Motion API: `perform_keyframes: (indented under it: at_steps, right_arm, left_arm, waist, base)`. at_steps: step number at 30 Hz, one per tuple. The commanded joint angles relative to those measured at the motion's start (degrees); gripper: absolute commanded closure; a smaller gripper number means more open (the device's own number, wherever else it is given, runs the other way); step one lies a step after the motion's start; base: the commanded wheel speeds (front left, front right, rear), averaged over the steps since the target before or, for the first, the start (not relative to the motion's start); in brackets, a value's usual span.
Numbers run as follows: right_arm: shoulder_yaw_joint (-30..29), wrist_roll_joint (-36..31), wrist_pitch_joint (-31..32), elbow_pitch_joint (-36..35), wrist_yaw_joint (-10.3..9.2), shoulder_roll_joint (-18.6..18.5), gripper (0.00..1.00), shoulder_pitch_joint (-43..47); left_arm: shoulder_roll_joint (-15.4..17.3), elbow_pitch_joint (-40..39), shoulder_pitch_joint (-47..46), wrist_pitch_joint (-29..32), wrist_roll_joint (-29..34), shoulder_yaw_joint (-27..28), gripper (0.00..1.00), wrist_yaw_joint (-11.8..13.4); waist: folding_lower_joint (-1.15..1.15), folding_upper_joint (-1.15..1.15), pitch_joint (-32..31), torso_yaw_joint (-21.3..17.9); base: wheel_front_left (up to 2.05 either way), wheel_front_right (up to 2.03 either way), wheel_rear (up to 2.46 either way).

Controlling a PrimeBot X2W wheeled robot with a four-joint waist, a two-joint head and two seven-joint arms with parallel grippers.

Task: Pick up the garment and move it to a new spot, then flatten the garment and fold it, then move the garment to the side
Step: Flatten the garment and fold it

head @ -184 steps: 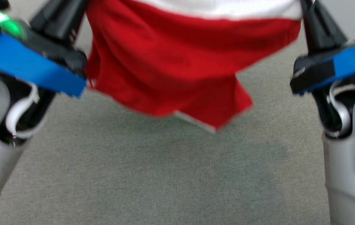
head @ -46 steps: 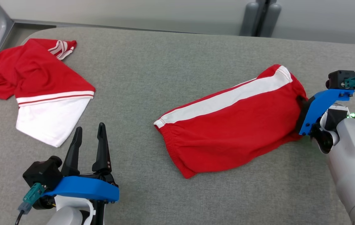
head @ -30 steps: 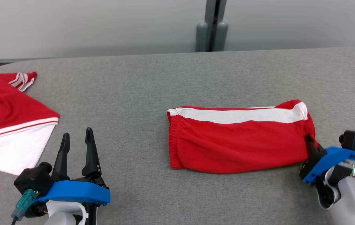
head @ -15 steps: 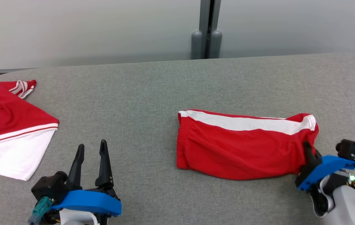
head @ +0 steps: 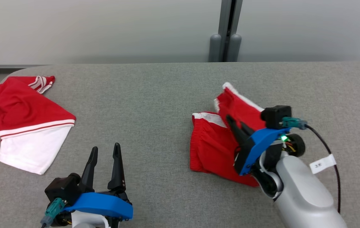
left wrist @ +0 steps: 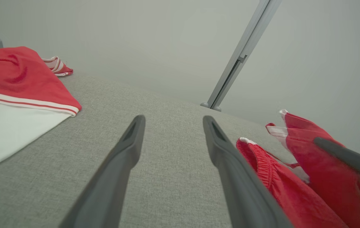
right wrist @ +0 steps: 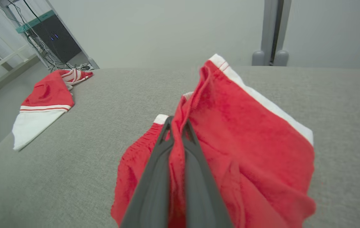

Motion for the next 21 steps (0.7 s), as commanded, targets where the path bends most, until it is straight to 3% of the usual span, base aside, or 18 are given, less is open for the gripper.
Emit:
perform_keyframes:
  at_steps: [1,9,12,14,15,21]
  right_arm:
    - [0.68,0.95,-0.15,-0.09,0.01,-0.43,1.00,-0.87]
    - [12.67,7.84,-0.64,4.41,0.01,-0.35,1.00,-2.38]
    - [14.52,8.74,-1.89,6.07,0.01,-0.30,1.00,-2.97]
    - [16.10,9.45,-2.98,6.45,0.01,-0.28,0.62,-3.33]
    - [16.98,9.68,-3.67,6.55,0.01,-0.29,0.00,-3.51]
    - [20.05,11.12,-6.54,7.25,0.01,-0.31,0.00,-3.56]
  left_arm:
    - [-0.13,0.07,-0.57,-0.27,0.27,0.07,0.00,-0.20]
    - [-0.64,0.33,0.08,-0.27,0.62,0.76,0.00,-0.45]
    - [-0.73,0.38,0.26,-0.27,0.66,0.99,0.00,-0.55]
    - [-0.81,0.44,0.36,-0.27,0.72,1.16,0.00,-0.61]
    - [-0.83,0.47,0.41,-0.27,0.68,1.25,0.00,-0.60]
    - [-1.03,0.55,0.73,-0.27,1.28,0.85,0.00,-0.91]
  waist:
    - [0.00,0.00,0.04,0.23]
    - [0.00,0.00,-0.10,2.04]
    - [0.00,0.00,-0.14,2.23]
    - [0.00,0.00,-0.16,2.21]
    - [0.00,0.00,-0.17,2.15]
    - [0.00,0.00,-0.65,1.43]
  base:
    - [0.00,0.00,0.00]
    - [0.00,0.00,0.00]
    - [0.00,0.00,0.00]
    - [0.00,0.00,0.00]
    - [0.00,0.00,0.00]
    - [0.00,0.00,0.00]
